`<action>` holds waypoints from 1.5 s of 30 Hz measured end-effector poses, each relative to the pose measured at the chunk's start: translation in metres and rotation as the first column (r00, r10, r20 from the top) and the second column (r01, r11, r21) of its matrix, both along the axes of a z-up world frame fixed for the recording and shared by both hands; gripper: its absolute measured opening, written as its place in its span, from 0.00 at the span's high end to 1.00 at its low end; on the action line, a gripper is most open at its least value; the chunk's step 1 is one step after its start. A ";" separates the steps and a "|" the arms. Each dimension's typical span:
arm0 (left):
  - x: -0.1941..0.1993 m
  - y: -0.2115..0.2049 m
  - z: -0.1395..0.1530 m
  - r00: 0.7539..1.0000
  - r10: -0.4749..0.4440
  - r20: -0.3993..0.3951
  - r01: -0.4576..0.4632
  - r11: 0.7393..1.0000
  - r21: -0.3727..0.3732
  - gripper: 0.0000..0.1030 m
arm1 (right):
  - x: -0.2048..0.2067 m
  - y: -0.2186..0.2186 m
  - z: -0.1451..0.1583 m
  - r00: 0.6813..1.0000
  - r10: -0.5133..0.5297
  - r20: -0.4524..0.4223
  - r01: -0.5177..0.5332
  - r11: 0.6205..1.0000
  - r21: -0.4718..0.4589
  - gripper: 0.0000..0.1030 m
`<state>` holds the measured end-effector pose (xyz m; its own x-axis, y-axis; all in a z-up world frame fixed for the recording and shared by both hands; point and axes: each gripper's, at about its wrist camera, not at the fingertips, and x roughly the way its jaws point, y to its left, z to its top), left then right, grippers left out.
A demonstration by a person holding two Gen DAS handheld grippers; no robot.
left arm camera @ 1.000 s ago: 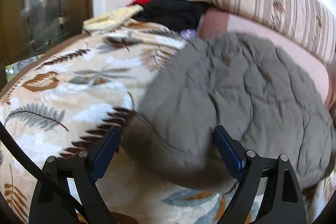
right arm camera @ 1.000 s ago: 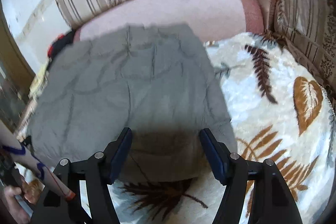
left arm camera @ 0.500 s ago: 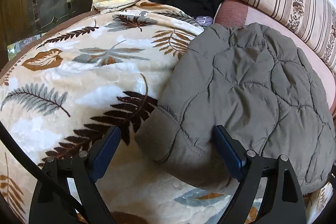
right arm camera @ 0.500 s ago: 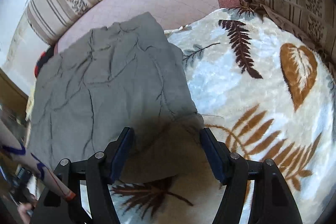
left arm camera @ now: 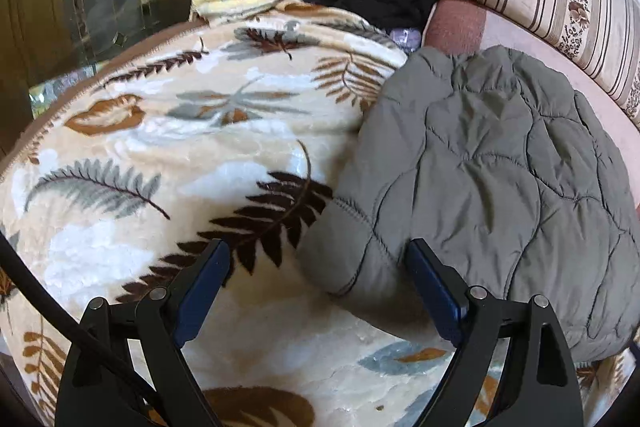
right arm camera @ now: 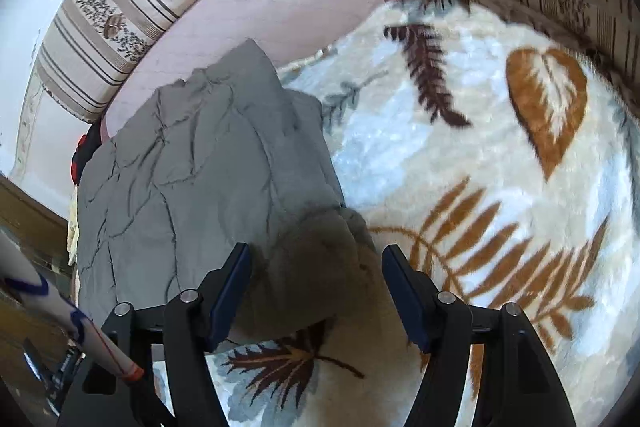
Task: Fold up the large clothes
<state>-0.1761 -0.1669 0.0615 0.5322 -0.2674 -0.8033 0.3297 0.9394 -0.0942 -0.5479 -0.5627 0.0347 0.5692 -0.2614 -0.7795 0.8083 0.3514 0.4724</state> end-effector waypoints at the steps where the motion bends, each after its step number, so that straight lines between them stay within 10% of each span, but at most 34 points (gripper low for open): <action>1: 0.001 0.002 -0.001 1.000 0.004 -0.018 -0.004 1.000 -0.016 0.13 | -0.001 -0.002 -0.006 1.000 -0.004 0.012 0.003 0.999 0.035 0.27; 5: 0.015 0.022 -0.009 0.981 0.026 -0.193 -0.061 0.982 -0.180 0.12 | -0.009 -0.007 -0.020 0.996 -0.034 0.078 0.023 0.991 0.134 0.24; 11: 0.031 0.051 -0.045 0.884 0.012 -0.467 -0.229 0.882 -0.412 0.12 | -0.020 -0.009 -0.030 0.980 -0.083 0.178 0.042 0.973 0.225 0.19; 24: 0.035 0.032 -0.055 0.897 -0.035 -0.441 -0.217 0.835 -0.506 0.11 | -0.012 -0.016 -0.056 0.946 -0.121 0.301 0.027 0.954 0.297 0.12; 33: 0.032 0.009 -0.052 0.939 -0.042 -0.342 -0.129 0.878 -0.462 0.10 | 0.000 -0.024 -0.060 0.936 -0.113 0.334 0.027 0.968 0.251 0.08; 37: 0.025 -0.005 -0.038 0.971 -0.073 -0.229 -0.016 0.930 -0.367 0.31 | 0.005 -0.022 -0.054 0.955 -0.065 0.288 0.012 0.983 0.184 0.36; 45: 0.000 -0.034 -0.016 0.989 -0.146 0.004 0.146 0.981 -0.130 0.50 | 0.044 0.012 -0.005 0.994 0.100 -0.040 -0.106 0.977 -0.185 0.55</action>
<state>-0.1761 -0.2010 0.0459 0.4754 -0.4438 -0.7596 0.4615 0.8609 -0.2141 -0.5043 -0.5507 0.0300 0.5777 -0.3452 -0.7396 0.7759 0.5134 0.3665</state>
